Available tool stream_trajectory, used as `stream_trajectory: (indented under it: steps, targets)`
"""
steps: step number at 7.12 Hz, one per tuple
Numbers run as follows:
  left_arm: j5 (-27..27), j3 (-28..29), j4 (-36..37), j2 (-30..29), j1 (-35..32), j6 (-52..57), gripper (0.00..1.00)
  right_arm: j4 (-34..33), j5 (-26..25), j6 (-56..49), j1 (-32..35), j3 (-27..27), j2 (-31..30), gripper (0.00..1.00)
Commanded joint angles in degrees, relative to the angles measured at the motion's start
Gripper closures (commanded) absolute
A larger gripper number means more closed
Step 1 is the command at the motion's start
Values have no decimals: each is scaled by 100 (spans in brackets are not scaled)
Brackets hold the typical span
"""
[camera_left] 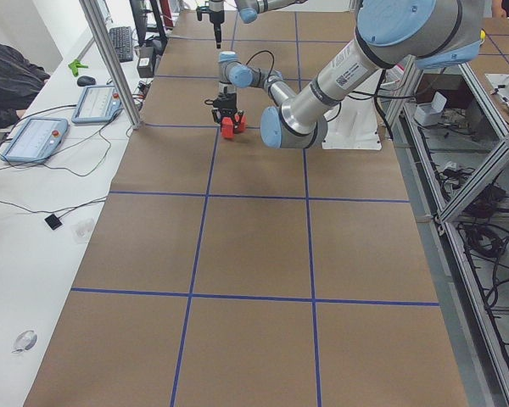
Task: Form red blocks into L shape at center
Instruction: 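Hold the cube in place with the left gripper, adjusting its alignment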
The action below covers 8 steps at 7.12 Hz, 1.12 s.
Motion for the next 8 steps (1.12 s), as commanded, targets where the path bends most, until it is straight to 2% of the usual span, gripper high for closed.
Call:
stream_trajectory:
  steps: [1,5,6,8]
  targets:
    - [2,5,-6,-7,4,0,100,0,0,0,0,-5,6,1]
    - [2,5,3,-7,30,-9,100,0,0,-9,0,-14,6,1]
    - [2,5,-6,-7,30,-9,94,0,0,-9,0,-14,6,1]
    - [2,5,-6,-7,30,35,56,0,0,-9,0,-14,6,1]
